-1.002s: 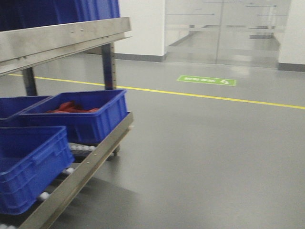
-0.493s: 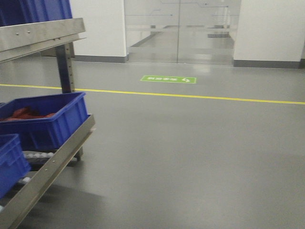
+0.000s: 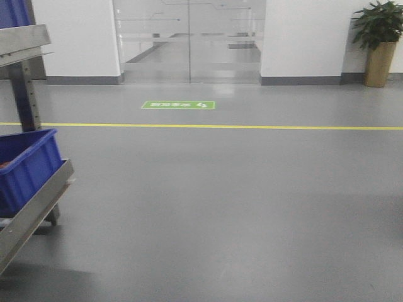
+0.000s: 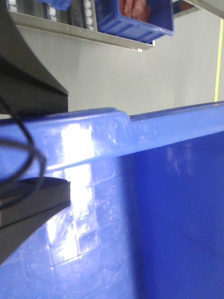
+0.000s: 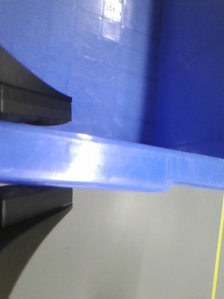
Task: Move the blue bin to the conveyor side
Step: 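Hold the blue bin with both grippers while backing away from the shelf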
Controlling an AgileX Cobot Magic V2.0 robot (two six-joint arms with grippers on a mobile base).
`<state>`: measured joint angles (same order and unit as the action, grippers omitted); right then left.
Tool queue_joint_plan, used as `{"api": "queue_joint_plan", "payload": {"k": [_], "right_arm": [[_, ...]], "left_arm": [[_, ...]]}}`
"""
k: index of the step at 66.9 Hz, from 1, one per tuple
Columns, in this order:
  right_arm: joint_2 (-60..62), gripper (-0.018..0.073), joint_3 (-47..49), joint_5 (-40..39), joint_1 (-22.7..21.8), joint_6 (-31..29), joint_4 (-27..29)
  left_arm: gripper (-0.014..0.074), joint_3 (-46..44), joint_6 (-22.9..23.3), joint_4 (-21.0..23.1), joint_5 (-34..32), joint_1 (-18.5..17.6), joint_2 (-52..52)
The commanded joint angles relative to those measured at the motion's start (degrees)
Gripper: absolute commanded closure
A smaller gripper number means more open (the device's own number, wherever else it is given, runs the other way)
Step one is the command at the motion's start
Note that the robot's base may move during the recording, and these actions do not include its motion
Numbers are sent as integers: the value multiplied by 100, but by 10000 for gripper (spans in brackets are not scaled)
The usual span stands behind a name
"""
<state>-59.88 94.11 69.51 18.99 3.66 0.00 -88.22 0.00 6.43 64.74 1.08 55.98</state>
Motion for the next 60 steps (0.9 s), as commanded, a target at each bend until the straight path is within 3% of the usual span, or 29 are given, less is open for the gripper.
{"api": "queue_joint_plan", "payload": {"k": [1, 60], "right_arm": [[116, 640, 128, -572, -51, -181, -452], [116, 640, 128, -572, -51, -181, -452]], "left_arm": [[596, -117, -151, -223, -620, -8, -97], [596, -117, -151, -223, -620, -8, -97]]}}
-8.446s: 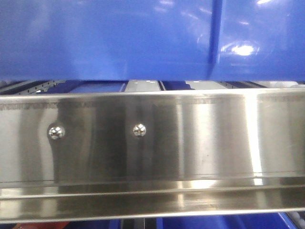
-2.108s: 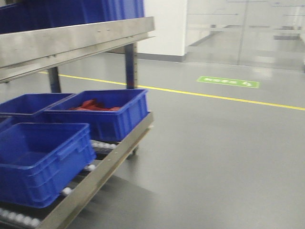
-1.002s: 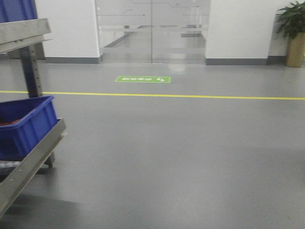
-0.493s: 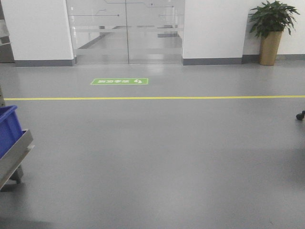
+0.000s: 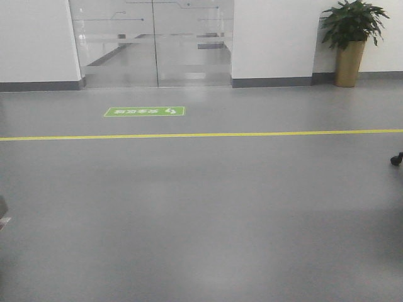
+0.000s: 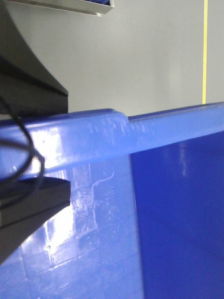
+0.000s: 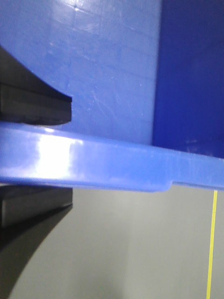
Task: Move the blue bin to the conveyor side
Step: 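Carry the blue bin with both grippers toward the red-framed conveyor table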
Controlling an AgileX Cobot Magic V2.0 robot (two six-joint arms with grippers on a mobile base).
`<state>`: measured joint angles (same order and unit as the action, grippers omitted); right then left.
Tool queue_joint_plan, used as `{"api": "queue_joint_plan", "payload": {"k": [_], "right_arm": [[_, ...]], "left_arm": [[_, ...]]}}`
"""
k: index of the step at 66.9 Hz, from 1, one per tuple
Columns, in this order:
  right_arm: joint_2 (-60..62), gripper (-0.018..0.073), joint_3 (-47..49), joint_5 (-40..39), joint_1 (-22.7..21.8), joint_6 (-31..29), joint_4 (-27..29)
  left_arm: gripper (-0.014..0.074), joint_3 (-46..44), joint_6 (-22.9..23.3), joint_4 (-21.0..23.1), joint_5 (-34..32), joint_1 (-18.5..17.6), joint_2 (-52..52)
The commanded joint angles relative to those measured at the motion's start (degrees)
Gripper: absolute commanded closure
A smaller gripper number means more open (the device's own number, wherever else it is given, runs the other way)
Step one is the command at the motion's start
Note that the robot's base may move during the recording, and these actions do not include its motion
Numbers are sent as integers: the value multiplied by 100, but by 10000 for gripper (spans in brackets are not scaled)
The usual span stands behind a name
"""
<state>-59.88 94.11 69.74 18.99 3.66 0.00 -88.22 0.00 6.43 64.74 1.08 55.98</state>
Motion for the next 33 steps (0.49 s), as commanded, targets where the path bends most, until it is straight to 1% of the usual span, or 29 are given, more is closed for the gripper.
{"api": "queue_joint_plan", "payload": {"k": [1, 33], "right_arm": [[116, 640, 128, -595, -51, -181, -452], [116, 640, 127, -619, -51, -181, -452]], "left_arm": [[596, -117, -151, -223, -620, -8, -97], [596, -117, -151, -223, -620, -8, -84]]}}
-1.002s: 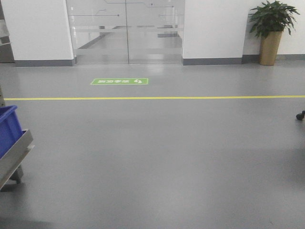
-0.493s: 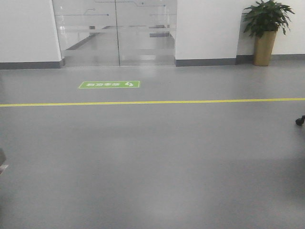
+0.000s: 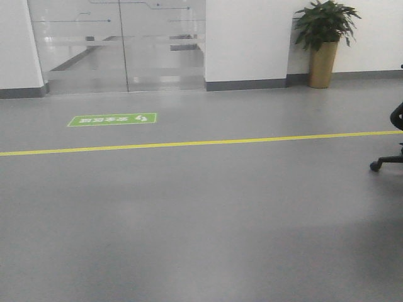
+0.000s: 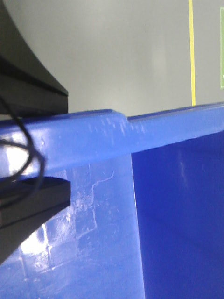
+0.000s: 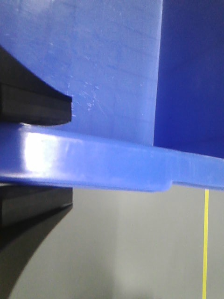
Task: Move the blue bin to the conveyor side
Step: 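Carry the blue bin with both grippers toward the red-framed conveyor table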
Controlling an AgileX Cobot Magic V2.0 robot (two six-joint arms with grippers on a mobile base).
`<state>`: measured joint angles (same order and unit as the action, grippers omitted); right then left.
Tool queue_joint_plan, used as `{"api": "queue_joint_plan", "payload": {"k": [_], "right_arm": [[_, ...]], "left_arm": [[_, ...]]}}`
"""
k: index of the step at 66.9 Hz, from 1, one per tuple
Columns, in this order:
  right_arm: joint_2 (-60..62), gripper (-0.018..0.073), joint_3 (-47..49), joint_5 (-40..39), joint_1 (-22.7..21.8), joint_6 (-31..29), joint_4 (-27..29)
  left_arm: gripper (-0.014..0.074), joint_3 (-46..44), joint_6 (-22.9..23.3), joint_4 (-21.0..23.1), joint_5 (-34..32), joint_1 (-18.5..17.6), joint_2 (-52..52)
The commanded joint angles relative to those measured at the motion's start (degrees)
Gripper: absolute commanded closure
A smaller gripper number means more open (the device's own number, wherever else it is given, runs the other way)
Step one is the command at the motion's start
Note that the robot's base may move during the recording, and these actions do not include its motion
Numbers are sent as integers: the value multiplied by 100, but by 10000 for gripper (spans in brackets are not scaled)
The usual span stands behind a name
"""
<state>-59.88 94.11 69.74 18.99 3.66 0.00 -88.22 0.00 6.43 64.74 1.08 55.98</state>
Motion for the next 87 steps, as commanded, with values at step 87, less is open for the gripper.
{"api": "queue_joint_plan", "payload": {"k": [87], "right_arm": [[116, 640, 127, -882, -51, -181, -452]], "left_arm": [[596, -117, -151, -223, -620, -8, -84]]}}
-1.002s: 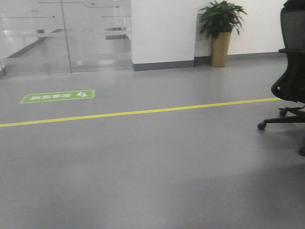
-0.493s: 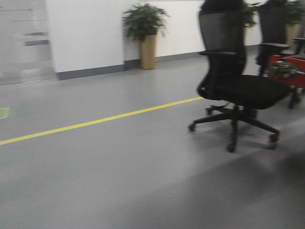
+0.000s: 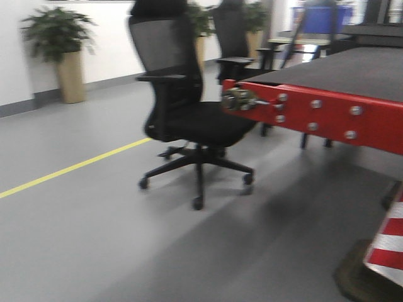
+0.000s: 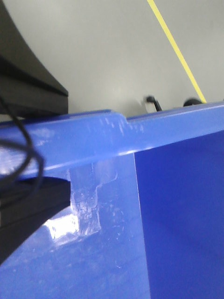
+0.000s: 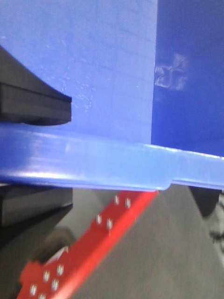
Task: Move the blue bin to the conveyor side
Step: 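Carry the blue bin with both grippers toward the red-framed conveyor table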
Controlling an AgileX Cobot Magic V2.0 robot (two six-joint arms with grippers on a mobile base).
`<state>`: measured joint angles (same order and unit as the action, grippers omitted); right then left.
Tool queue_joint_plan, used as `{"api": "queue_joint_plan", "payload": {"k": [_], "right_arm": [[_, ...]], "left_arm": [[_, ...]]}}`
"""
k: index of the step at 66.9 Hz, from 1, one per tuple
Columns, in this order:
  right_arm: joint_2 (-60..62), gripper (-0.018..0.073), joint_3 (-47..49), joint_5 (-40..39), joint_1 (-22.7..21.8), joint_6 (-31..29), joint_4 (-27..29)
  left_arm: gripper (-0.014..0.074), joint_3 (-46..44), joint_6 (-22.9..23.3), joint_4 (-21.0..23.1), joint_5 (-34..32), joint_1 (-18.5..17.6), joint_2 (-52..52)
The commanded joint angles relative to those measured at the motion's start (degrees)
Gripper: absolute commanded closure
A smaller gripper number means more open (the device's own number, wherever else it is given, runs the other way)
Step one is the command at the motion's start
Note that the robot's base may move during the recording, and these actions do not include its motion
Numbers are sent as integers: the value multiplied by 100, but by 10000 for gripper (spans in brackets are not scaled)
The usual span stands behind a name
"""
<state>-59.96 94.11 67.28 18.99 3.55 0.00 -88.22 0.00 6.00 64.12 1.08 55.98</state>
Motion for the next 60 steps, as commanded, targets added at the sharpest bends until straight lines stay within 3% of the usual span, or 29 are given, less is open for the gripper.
{"api": "queue_joint_plan", "payload": {"k": [1, 60], "right_arm": [[125, 640, 127, -635, -51, -170, -452], [125, 640, 127, -645, -51, -170, -452]], "left_arm": [[596, -117, -151, -180, -558, -8, -84], [596, -117, -151, -180, -567, -8, -73]]}}
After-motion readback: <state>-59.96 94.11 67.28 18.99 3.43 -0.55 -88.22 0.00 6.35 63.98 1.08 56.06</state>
